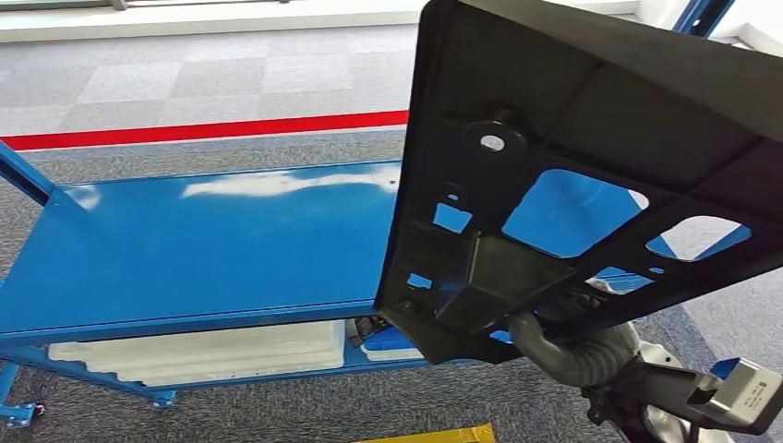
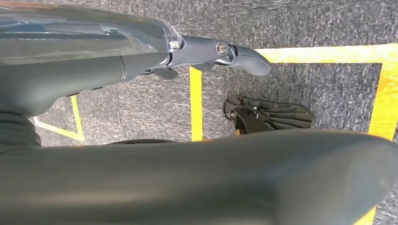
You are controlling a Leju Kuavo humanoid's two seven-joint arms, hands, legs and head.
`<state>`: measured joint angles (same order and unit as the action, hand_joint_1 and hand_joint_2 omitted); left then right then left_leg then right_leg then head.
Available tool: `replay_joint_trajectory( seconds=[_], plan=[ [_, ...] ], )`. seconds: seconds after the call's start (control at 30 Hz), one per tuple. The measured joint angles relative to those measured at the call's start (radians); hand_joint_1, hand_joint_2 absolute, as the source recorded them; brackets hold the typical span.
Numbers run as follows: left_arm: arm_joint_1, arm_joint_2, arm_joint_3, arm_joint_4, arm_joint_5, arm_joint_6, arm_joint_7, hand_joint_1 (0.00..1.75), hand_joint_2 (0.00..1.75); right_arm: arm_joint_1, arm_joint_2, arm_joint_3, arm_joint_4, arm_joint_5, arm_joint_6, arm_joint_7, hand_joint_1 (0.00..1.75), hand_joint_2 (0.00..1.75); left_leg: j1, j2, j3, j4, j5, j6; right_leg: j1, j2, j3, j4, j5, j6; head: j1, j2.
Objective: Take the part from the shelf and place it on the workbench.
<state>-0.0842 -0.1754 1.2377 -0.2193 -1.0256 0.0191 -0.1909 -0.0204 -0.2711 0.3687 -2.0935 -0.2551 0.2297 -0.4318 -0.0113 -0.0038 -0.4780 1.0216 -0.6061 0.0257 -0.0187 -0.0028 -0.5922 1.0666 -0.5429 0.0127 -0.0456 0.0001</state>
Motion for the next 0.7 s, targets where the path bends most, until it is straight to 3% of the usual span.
replay_joint_trajectory(
  seconds=[0.27,0.4,0.47,0.53,0.57,0.6,0.63,0.7],
  plan=[
    [0.004,0.019,0.000,0.000,-0.014,0.000,0.009,0.00,1.75,0.061,0.007,0.006,-0.046,-0.019,0.036,-0.029,1.75,1.75,-0.003,0.000,-0.001,0.006,-0.003,0.005,-0.005,-0.001,0.000,-0.003,0.003,0.005,0.000,0.000],
    [0.004,0.026,-0.001,0.000,-0.021,0.007,0.026,0.00,1.75,0.085,0.013,0.007,-0.061,-0.018,0.049,-0.036,1.75,1.75,-0.004,0.001,0.002,-0.011,0.017,0.021,-0.007,0.000,0.002,-0.008,0.008,0.023,0.000,0.000],
    [0.003,0.027,-0.001,0.000,-0.025,0.009,0.033,0.00,1.75,0.092,0.015,0.007,-0.065,-0.019,0.051,-0.037,1.75,1.75,0.005,0.005,0.005,-0.032,0.035,0.032,-0.004,0.003,-0.014,0.031,-0.029,0.028,0.001,0.000],
    [0.005,0.027,-0.002,0.000,-0.031,0.008,0.042,0.00,1.75,0.099,0.016,0.008,-0.063,-0.026,0.056,-0.037,1.75,1.75,0.009,0.008,0.002,-0.034,0.040,0.035,-0.005,0.003,-0.057,0.141,-0.093,0.031,0.001,0.000],
    [0.006,0.027,-0.002,0.000,-0.035,0.008,0.048,0.00,1.75,0.104,0.016,0.008,-0.061,-0.033,0.061,-0.036,1.75,1.75,0.009,0.009,0.001,-0.032,0.040,0.035,-0.007,0.003,-0.077,0.196,-0.113,0.034,0.001,0.000],
    [0.007,0.026,-0.003,0.000,-0.039,0.007,0.055,0.00,1.75,0.109,0.017,0.008,-0.059,-0.042,0.067,-0.035,1.75,1.75,0.010,0.009,0.000,-0.030,0.039,0.034,-0.008,0.003,-0.086,0.227,-0.116,0.038,0.001,0.000],
    [0.008,0.025,-0.004,0.000,-0.044,0.007,0.062,0.00,1.75,0.112,0.017,0.008,-0.056,-0.053,0.076,-0.033,1.75,1.75,0.012,0.009,-0.001,-0.027,0.038,0.032,-0.010,0.003,-0.078,0.221,-0.098,0.042,0.001,0.000],
    [0.008,0.023,-0.006,0.000,-0.052,0.008,0.075,0.00,1.75,0.113,0.017,0.009,-0.051,-0.076,0.096,-0.031,1.75,1.75,0.018,0.008,-0.002,-0.016,0.030,0.020,-0.014,0.002,-0.020,0.115,-0.036,0.051,0.001,0.000]
  ],
)
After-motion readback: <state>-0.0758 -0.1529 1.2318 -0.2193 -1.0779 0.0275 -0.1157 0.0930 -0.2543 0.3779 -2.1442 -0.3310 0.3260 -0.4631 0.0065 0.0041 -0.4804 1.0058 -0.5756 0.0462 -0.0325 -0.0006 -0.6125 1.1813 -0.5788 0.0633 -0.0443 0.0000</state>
